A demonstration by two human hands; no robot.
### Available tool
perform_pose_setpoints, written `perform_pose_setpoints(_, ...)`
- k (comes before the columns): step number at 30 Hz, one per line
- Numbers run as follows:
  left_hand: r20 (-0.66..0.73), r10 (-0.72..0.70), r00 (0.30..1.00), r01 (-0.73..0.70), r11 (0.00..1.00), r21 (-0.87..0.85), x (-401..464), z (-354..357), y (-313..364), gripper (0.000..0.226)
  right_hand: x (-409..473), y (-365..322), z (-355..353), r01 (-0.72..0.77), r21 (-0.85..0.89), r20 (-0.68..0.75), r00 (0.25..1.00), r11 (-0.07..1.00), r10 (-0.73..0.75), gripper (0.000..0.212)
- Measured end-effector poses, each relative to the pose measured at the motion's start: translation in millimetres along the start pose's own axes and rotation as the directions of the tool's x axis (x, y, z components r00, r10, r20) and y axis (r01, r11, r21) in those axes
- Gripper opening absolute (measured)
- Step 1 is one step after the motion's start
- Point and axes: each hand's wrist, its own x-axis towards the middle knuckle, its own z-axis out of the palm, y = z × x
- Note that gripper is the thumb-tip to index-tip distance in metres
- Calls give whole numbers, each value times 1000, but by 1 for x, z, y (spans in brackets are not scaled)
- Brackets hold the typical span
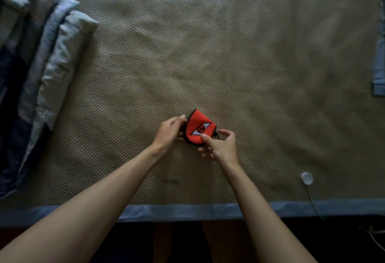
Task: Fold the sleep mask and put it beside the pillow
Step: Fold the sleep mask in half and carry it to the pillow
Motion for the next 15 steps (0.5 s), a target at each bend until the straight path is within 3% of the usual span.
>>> perform_pose_setpoints(6, 147, 165, 975, -186, 971, 147, -6, -4, -5, 44, 9, 8, 4, -32, -252, -28, 999, 967, 25, 73)
perform_pose_setpoints(9, 218, 139, 966, -157, 985, 71, -6, -9, -3, 54, 11, 1, -13, 28, -448, -84, 994, 893, -73, 59)
perform_pose_setpoints(15, 351, 54, 935, -105, 986, 128, -5, -10, 7, 38, -1, -4, -30, 190, -292, 72, 982, 937, -177, 35)
